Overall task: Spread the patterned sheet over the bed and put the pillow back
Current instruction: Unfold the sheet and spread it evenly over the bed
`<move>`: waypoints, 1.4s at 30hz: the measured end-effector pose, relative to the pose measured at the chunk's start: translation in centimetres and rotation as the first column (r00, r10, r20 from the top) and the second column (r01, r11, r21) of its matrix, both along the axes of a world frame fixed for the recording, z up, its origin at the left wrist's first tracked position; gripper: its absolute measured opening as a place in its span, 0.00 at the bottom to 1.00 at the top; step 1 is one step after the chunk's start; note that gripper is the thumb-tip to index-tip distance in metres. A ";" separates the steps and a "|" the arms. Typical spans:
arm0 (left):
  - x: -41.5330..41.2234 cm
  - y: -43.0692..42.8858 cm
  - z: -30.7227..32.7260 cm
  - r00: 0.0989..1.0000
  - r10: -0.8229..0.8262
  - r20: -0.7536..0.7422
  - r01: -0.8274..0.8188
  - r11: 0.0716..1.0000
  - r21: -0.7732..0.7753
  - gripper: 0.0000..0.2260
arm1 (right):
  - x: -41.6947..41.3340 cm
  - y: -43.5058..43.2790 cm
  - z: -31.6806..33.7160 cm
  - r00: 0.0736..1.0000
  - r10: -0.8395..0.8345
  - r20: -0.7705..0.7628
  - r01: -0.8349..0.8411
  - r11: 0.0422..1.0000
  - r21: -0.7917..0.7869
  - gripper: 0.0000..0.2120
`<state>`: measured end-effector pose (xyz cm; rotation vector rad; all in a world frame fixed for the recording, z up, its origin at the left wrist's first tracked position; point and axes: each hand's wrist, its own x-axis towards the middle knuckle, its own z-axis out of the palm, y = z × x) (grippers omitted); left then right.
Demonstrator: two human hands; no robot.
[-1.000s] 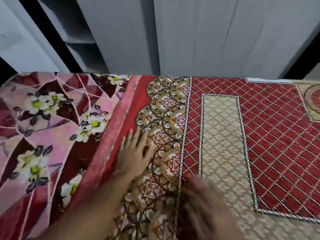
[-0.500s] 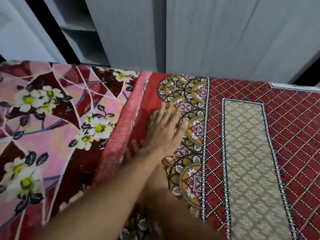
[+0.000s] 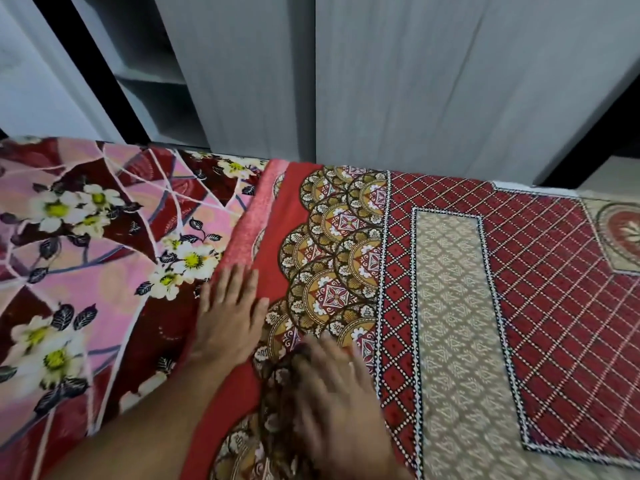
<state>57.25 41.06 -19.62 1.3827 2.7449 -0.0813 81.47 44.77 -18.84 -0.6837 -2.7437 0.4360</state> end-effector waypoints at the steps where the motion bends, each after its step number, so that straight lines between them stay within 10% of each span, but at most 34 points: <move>1: 0.4 -0.9 0.4 0.999 0.043 0.005 -0.043 0.999 -0.032 0.35 | 1.2 0.9 0.6 0.981 -0.191 0.039 0.192 0.981 -0.028 0.26; 3: 1.5 -1.8 1.3 0.994 0.108 0.013 -0.106 0.989 -0.108 0.35 | 2.5 2.6 1.6 0.888 -0.397 0.232 0.417 0.908 -0.043 0.32; 7: 6.5 -2.0 4.8 1.000 -0.006 0.014 0.008 0.993 -0.122 0.34 | 2.9 1.9 3.0 0.885 -0.206 0.418 0.315 0.926 -0.210 0.33; 17: 17.9 -6.7 20.5 0.994 -0.095 0.059 0.092 0.995 0.037 0.33 | 9.7 -1.6 20.0 0.932 -0.242 0.269 0.313 0.913 -0.261 0.30; 32: 34.6 -17.0 52.3 0.992 -0.125 0.013 0.116 0.949 0.293 0.37 | 29.5 -12.1 52.7 0.912 -0.368 0.180 0.362 0.930 0.068 0.31; 42: 39.2 -18.3 61.7 0.952 -0.290 -0.097 0.306 0.893 0.329 0.32 | 36.1 -15.0 63.1 0.865 -0.496 0.074 0.478 0.859 0.184 0.28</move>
